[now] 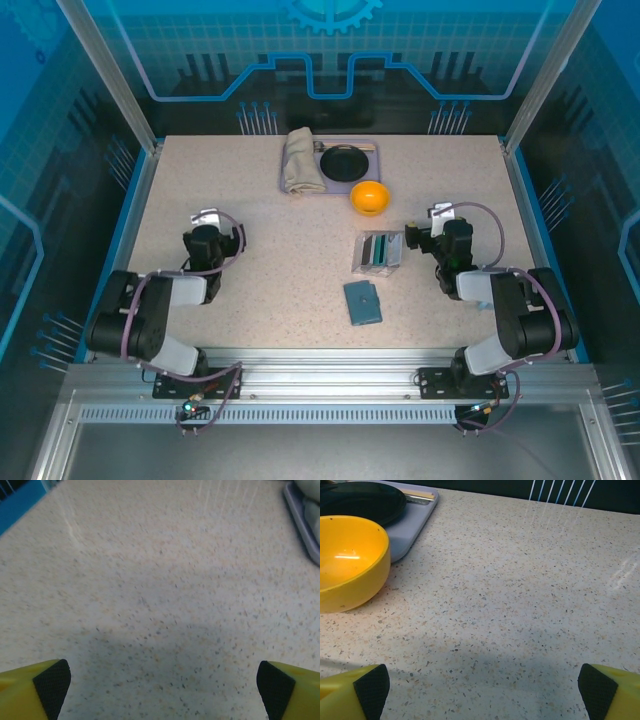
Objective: Put the credit cards into the card holder
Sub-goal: Reset both arms
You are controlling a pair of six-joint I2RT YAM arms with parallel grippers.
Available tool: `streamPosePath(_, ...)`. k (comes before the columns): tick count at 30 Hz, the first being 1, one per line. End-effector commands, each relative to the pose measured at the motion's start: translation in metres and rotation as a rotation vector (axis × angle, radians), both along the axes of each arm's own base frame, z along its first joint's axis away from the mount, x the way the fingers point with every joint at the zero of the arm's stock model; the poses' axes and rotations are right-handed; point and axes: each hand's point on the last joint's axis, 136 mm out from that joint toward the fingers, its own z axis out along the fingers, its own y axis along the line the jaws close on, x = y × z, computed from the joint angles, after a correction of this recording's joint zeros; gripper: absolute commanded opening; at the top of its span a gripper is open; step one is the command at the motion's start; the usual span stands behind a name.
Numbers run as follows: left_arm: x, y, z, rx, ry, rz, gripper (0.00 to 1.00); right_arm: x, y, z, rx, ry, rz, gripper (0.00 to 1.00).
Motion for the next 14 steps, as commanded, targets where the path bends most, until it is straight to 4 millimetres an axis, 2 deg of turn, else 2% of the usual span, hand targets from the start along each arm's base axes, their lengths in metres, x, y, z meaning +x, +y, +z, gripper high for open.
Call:
streamPosePath(1, 0.0135, -0.0007, 0.0223, -0.033, -0.106, -0.039, 0.99, 0.0039, -0.0034, 0.0078, 0.013, -0.036, -0.007, 1.00)
streamPosePath(14, 0.0136, -0.0035, 0.0214, -0.027, -0.094, -0.050, 0.99, 0.0038, -0.0027, 0.0072, 0.016, -0.033, -0.001, 1.00)
